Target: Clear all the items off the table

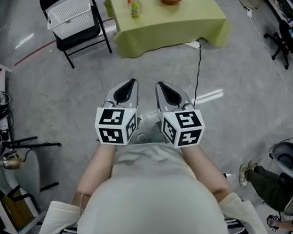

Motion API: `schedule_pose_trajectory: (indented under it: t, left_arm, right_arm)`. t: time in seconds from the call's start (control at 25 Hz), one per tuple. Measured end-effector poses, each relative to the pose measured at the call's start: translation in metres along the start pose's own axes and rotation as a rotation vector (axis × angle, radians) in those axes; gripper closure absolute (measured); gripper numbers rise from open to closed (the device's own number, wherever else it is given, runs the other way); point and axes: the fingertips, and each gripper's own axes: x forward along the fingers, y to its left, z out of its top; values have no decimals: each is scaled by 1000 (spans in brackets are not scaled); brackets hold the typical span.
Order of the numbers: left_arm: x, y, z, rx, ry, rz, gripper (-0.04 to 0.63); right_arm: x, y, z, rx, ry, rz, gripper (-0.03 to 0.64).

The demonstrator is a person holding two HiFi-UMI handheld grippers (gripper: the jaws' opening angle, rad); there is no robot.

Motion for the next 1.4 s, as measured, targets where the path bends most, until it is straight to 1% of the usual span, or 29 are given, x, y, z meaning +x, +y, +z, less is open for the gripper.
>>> schedule_pose_trajectory:
  t: [0.16,0.32,0.48,0.8,1.04,1.4]
  left_arm:
    - [8,5,4,-14,4,11,586]
    - [20,14,10,-33,-5,25,586]
    - [40,28,18,-46,-11,42,586]
    - [89,48,39,-60,-5,66,586]
    - [132,55,62,-62,-3,79,586]
    - [190,68,95,-77,-6,132,586]
  right_arm:
    - [8,-3,2,4,12,11,618]
    - [24,-4,10,-58,14,27,618]
    - [48,-11,21,-74,8,50,618]
    - [95,-41,47,-81,24,86,618]
    - [131,-71,72,-87,34,111,618]
    - [178,-111,103,-81,42,164,618]
